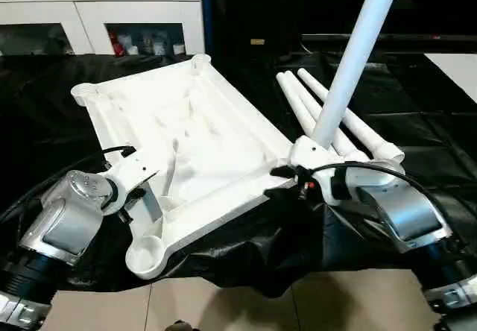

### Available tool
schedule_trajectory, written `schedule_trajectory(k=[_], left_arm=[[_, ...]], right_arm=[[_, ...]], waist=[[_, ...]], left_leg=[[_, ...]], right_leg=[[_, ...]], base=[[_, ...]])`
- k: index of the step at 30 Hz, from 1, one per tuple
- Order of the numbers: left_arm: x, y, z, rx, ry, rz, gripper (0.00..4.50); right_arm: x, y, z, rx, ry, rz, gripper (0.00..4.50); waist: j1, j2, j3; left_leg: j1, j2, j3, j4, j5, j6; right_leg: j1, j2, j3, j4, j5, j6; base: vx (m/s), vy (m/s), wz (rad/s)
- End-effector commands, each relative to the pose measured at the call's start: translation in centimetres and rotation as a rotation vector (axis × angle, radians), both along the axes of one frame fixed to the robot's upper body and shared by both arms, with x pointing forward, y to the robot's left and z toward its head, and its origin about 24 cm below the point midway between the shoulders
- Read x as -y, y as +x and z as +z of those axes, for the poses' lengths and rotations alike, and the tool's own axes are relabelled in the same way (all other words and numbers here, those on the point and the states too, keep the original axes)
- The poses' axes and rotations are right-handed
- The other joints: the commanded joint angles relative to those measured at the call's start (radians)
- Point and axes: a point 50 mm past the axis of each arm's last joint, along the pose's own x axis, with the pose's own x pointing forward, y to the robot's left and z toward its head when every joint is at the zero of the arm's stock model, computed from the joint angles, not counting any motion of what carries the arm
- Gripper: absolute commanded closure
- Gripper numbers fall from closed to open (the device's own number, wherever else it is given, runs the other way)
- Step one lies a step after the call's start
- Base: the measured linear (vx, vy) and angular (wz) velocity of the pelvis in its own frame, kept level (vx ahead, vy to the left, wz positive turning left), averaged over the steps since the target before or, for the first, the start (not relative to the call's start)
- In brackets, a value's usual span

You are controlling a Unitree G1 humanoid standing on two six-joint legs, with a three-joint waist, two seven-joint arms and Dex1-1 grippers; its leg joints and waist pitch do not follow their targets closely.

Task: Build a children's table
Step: Rotate table base

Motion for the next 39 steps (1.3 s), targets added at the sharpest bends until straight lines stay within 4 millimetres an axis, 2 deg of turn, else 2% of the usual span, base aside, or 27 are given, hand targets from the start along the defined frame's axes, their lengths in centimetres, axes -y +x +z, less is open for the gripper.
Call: schedule_trajectory(k=[1, 3, 6, 7, 8, 12, 13, 14, 16, 17, 19, 24, 25, 26, 27, 29, 31, 33, 34, 35, 36, 37, 39], left_arm=[[0.1, 0.5, 1.3, 0.028, 0.017, -0.039, 3.18], [0.1, 0.6, 1.5, 0.020, 0.022, -0.065, 2.95], [0.4, 0.6, 1.7, -0.022, -0.001, -0.123, 2.95], [0.5, 0.6, 1.8, -0.028, -0.005, -0.134, 2.95], [0.5, 0.6, 1.8, -0.032, -0.006, -0.139, 3.17], [0.7, 0.8, 1.6, -0.065, -0.018, -0.163, 3.47], [0.7, 0.8, 1.6, -0.069, -0.014, -0.166, 3.47], [0.6, 0.8, 1.5, -0.073, -0.008, -0.167, 3.73], [0.5, 0.8, 1.2, -0.086, 0.007, -0.170, 3.77], [0.4, 0.8, 1.1, -0.094, 0.010, -0.175, 3.88], [0.4, 0.8, 1.0, -0.098, 0.010, -0.177, 4.13], [0.4, 0.8, 0.9, -0.118, 0.009, -0.200, 4.47], [0.5, 0.7, 0.9, -0.126, 0.007, -0.216, 4.47], [0.5, 0.6, 0.9, -0.131, 0.005, -0.228, 4.50], [0.5, 0.5, 0.9, -0.134, 0.003, -0.235, 4.50], [0.7, 0.2, 1.1, -0.147, -0.016, -0.275, 4.50], [1.0, -0.2, 1.2, -0.170, -0.038, -0.311, 4.50], [1.1, -0.6, 1.2, -0.191, -0.052, -0.343, 4.50], [1.2, -0.8, 1.3, -0.197, -0.058, -0.358, 4.50], [1.4, -1.0, 1.4, -0.205, -0.067, -0.375, 4.50], [1.4, -1.1, 1.4, -0.209, -0.074, -0.381, 4.50], [1.5, -1.2, 1.5, -0.214, -0.082, -0.392, 4.50], [1.6, -1.2, 1.5, -0.212, -0.089, -0.398, 4.50]], right_arm=[[0.3, -0.2, 0.0, 0.010, -0.047, 0.002, 1.85], [0.6, -0.3, -0.1, 0.007, -0.073, 0.001, 1.82], [1.0, -0.6, -0.3, -0.007, -0.115, 0.001, 1.82], [1.0, -0.6, -0.3, -0.010, -0.118, -0.007, 1.82], [1.0, -0.5, -0.4, -0.012, -0.121, -0.015, 1.82], [1.1, -0.4, -1.0, -0.024, -0.154, -0.042, 1.82], [1.0, -0.3, -1.2, -0.022, -0.157, -0.053, 1.82], [1.0, -0.2, -1.4, -0.023, -0.162, -0.071, 1.82], [0.6, 0.4, -2.0, -0.019, -0.167, -0.123, 1.82], [0.4, 0.7, -2.4, -0.018, -0.170, -0.158, 2.09], [0.2, 1.0, -2.5, -0.014, -0.171, -0.175, 2.16], [-0.5, 1.5, -3.4, -0.033, -0.174, -0.216, 2.65], [-0.8, 1.7, -3.7, -0.029, -0.177, -0.220, 2.65], [-1.0, 1.9, -3.8, -0.023, -0.176, -0.226, 2.81], [-1.1, 2.0, -3.8, -0.017, -0.175, -0.229, 2.81], [-1.6, 2.5, -3.8, -0.004, -0.155, -0.245, 3.10], [-2.0, 2.8, -3.8, -0.005, -0.133, -0.252, 3.16], [-2.4, 3.2, -3.8, 0.000, -0.127, -0.259, 3.41], [-2.6, 3.3, -3.9, 0.006, -0.125, -0.260, 3.47], [-2.9, 3.5, -3.9, 0.014, -0.119, -0.261, 3.54], [-3.1, 3.7, -3.8, 0.016, -0.113, -0.264, 3.64], [-3.5, 3.9, -3.8, 0.022, -0.100, -0.266, 3.75], [-4.0, 4.2, -3.7, 0.035, -0.086, -0.270, 3.83]], waist=[[0.000, 0.002, -0.066], [-0.001, 0.004, -0.066], [0.001, 0.005, -0.066], [0.000, 0.008, -0.066], [-0.001, 0.007, -0.066], [-0.001, 0.007, -0.067], [-0.001, 0.015, -0.067], [-0.002, 0.010, -0.067], [-0.003, 0.013, -0.068], [-0.004, 0.013, -0.068], [-0.009, 0.013, -0.065], [-0.017, 0.013, -0.061], [-0.017, 0.011, -0.061], [-0.020, 0.014, -0.060], [-0.026, 0.007, -0.059], [-0.030, 0.010, -0.058], [-0.033, 0.009, -0.057], [-0.036, 0.010, -0.055], [-0.042, 0.010, -0.051], [-0.040, 0.012, -0.052], [-0.045, 0.005, -0.052], [-0.044, 0.004, -0.054], [-0.046, 0.009, -0.052]], left_leg=[[0.010, 0.020, -0.008, -0.063, -0.181, 0.025], [0.010, 0.019, -0.008, -0.063, -0.180, 0.024], [0.010, 0.019, -0.008, -0.063, -0.174, 0.023], [0.011, 0.020, -0.008, -0.063, -0.177, 0.021], [0.011, 0.020, -0.008, -0.062, -0.179, 0.020], [0.011, 0.019, -0.008, -0.063, -0.185, 0.013], [0.012, 0.019, -0.009, -0.062, -0.188, 0.010], [0.012, 0.020, -0.008, -0.062, -0.190, 0.008], [0.012, 0.018, -0.008, -0.062, -0.188, 0.006], [0.012, 0.017, -0.008, -0.062, -0.196, 0.002], [0.013, 0.018, -0.010, -0.065, -0.214, -0.009], [0.019, 0.018, -0.011, -0.068, -0.267, -0.021], [0.018, 0.019, -0.012, -0.068, -0.267, -0.021], [0.018, 0.019, -0.013, -0.070, -0.273, -0.022], [0.016, 0.018, -0.014, -0.071, -0.282, -0.023], [0.016, 0.017, -0.015, -0.071, -0.292, -0.025], [0.018, 0.019, -0.016, -0.072, -0.307, -0.029], [0.023, 0.019, -0.017, -0.073, -0.336, -0.031], [0.020, 0.020, -0.019, -0.076, -0.354, -0.034], [0.023, 0.020, -0.019, -0.075, -0.359, -0.037], [0.025, 0.018, -0.018, -0.075, -0.366, -0.038], [0.025, 0.018, -0.018, -0.074, -0.362, -0.037], [0.025, 0.019, -0.018, -0.074, -0.361, -0.038]], right_leg=[[0.050, -0.061, 0.057, -0.081, -0.187, -0.181], [0.051, -0.060, 0.056, -0.081, -0.181, -0.182], [0.052, -0.060, 0.057, -0.078, -0.161, -0.187], [0.051, -0.061, 0.057, -0.078, -0.156, -0.192], [0.051, -0.061, 0.057, -0.078, -0.154, -0.194], [0.052, -0.061, 0.057, -0.078, -0.158, -0.196], [0.052, -0.062, 0.057, -0.077, -0.159, -0.197], [0.053, -0.061, 0.057, -0.078, -0.156, -0.196], [0.050, -0.060, 0.057, -0.077, -0.149, -0.200], [0.052, -0.060, 0.056, -0.077, -0.154, -0.203], [0.051, -0.061, 0.056, -0.079, -0.172, -0.200], [0.049, -0.062, 0.055, -0.087, -0.252, -0.185], [0.050, -0.064, 0.057, -0.086, -0.253, -0.182], [0.049, -0.064, 0.056, -0.086, -0.260, -0.181], [0.051, -0.063, 0.055, -0.087, -0.272, -0.180], [0.049, -0.065, 0.055, -0.089, -0.301, -0.176], [0.047, -0.068, 0.055, -0.090, -0.324, -0.173], [0.043, -0.067, 0.055, -0.093, -0.353, -0.171], [0.045, -0.067, 0.054, -0.096, -0.378, -0.168], [0.043, -0.070, 0.054, -0.096, -0.386, -0.166], [0.041, -0.067, 0.054, -0.098, -0.393, -0.165], [0.041, -0.069, 0.056, -0.095, -0.391, -0.167], [0.040, -0.069, 0.056, -0.096, -0.391, -0.169]], base=[[0.000, 0.000, 0.00], [0.000, 0.000, 0.00], [0.000, 0.000, 0.00], [0.000, 0.000, 0.00], [0.000, 0.000, 0.00], [0.000, 0.000, 0.00], [0.000, 0.000, 0.00], [0.000, 0.000, 0.00], [0.000, 0.000, 0.00], [0.000, 0.000, 0.00], [0.000, 0.000, 0.00], [0.000, 0.000, 0.00], [0.000, 0.000, 0.00], [0.000, 0.000, 0.00], [0.000, 0.000, 0.00], [0.000, 0.000, 0.00], [0.000, 0.000, 0.00], [0.000, 0.000, 0.00], [0.000, 0.000, 0.00], [0.000, 0.000, 0.00], [0.000, 0.000, 0.00], [0.000, 0.000, 0.00], [0.000, 0.000, 0.00]])
